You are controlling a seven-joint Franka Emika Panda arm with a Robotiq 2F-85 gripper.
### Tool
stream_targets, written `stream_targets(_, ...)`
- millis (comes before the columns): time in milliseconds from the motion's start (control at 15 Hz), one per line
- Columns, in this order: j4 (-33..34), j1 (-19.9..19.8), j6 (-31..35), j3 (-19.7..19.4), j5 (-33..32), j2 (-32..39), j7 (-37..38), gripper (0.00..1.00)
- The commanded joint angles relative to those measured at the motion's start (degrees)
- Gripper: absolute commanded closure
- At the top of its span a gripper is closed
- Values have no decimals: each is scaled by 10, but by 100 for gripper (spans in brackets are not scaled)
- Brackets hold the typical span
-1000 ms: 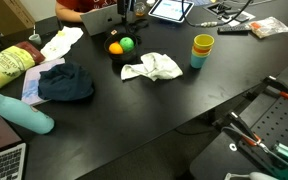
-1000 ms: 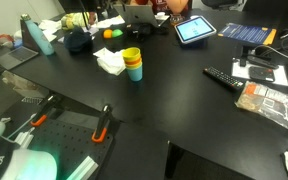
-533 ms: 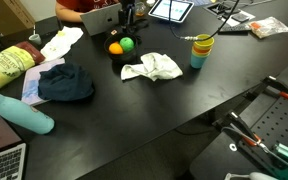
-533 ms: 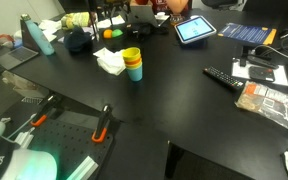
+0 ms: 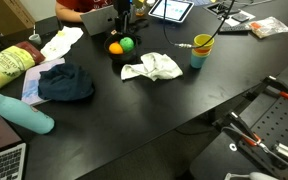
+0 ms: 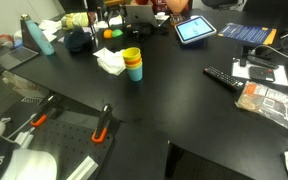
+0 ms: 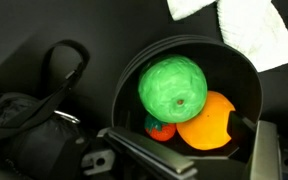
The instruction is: Remove the fruits from the black bowl and put them on the table.
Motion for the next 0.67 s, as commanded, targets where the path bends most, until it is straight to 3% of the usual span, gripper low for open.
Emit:
stream_targets(0, 4, 2, -1, -1, -1, 3, 0, 0)
stream_targets(600, 6, 5, -22, -7, -3, 6, 4, 0)
